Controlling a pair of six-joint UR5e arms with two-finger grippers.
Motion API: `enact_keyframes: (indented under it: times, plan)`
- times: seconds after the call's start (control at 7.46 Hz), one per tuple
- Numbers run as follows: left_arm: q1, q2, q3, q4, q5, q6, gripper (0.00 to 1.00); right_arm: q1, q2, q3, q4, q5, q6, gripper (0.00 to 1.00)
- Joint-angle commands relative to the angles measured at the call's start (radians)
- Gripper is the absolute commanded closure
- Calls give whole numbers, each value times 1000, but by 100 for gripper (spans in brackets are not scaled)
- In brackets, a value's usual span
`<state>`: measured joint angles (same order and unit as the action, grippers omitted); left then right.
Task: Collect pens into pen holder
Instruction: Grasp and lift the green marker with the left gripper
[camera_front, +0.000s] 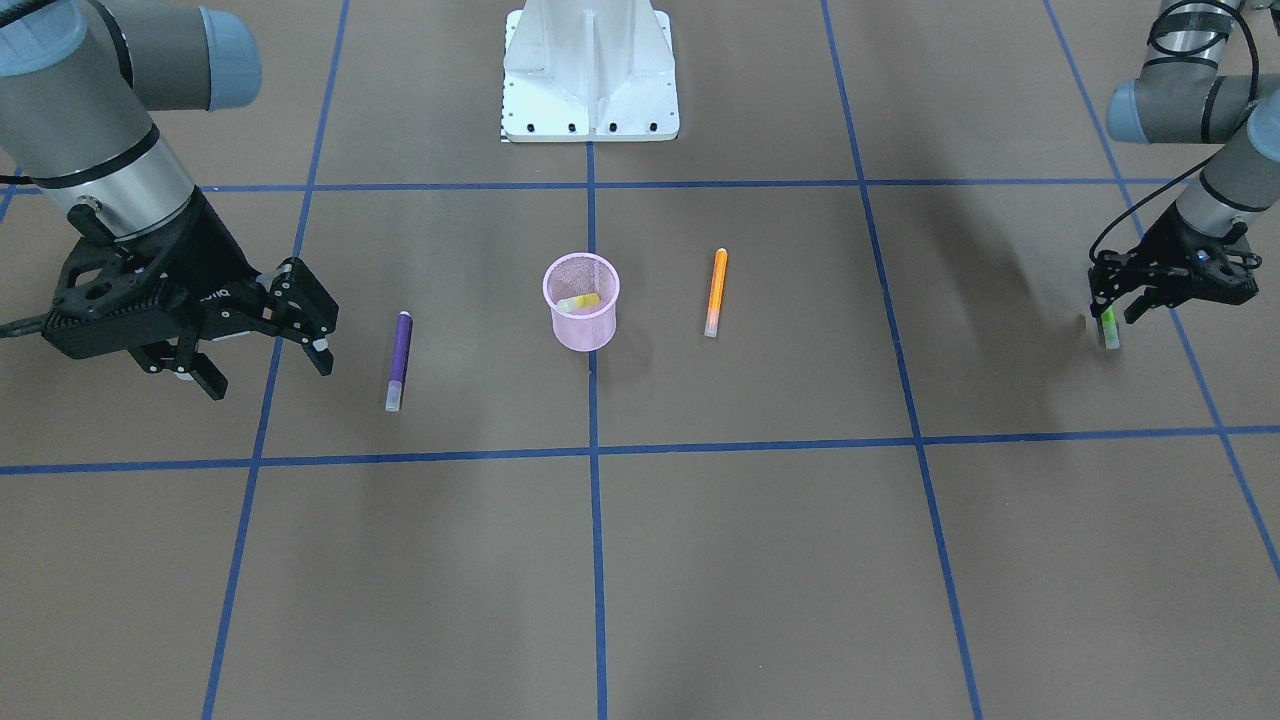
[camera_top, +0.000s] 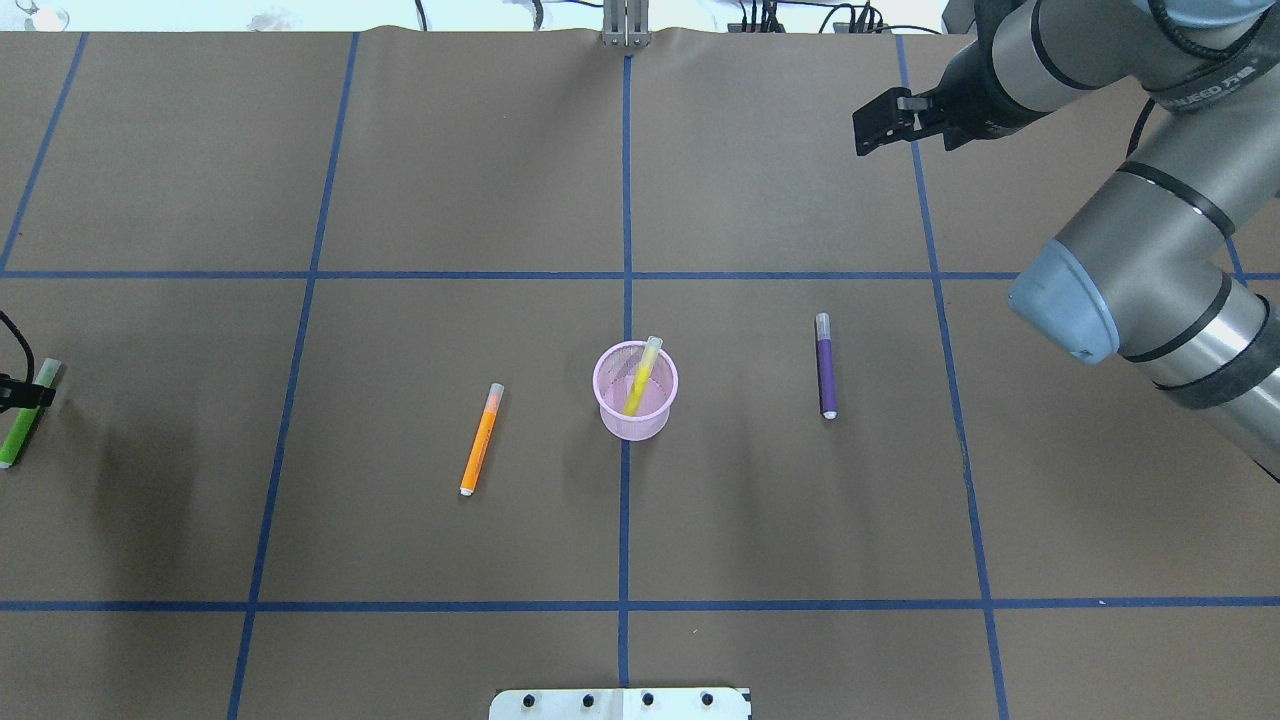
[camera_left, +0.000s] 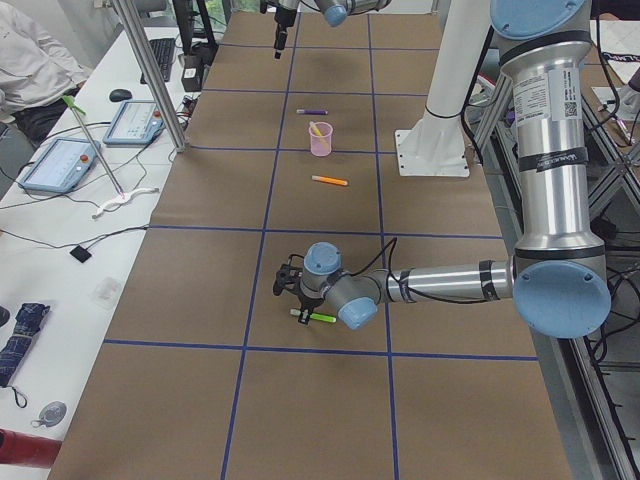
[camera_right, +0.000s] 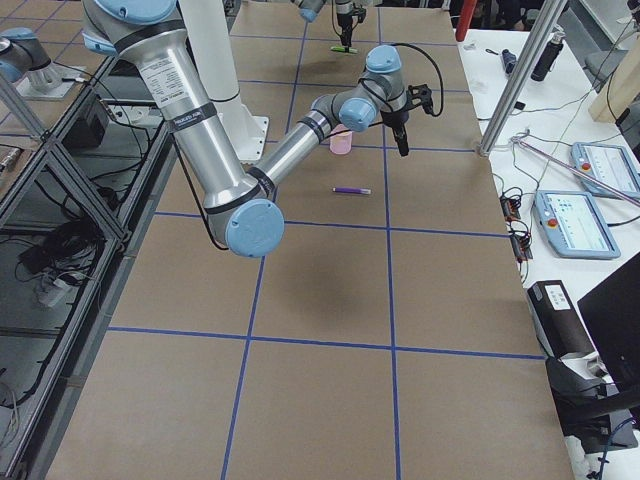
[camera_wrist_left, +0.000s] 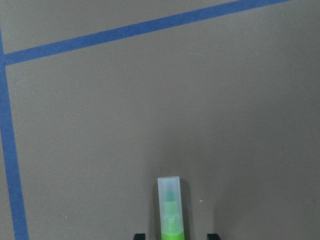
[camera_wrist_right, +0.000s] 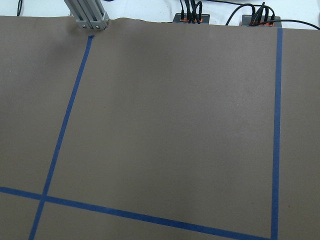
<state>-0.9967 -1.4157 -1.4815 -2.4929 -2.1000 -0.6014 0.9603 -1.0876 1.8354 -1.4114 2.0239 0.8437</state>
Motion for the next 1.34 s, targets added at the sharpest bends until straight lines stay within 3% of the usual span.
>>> enact_keyframes:
  times: [0.0, 0.27, 0.54, 0.94, 1.21]
  plan:
    - [1, -26, 29, 0, 0, 0, 50, 0, -2, -1, 0, -4, 0, 0]
    - [1, -32, 35, 0, 0, 0, 61, 0, -2, -1, 0, -4, 0, 0]
    - [1, -31, 35, -1, 0, 2, 100, 0, -3, -1, 0, -4, 0, 0]
    - [-5, -55, -37, -12, -55, 76, 100, 0, -9, -1, 2, 1, 0, 0]
    - [-13, -159, -124, -164, -48, 100, 100, 0, -15, -1, 5, -1, 0, 0]
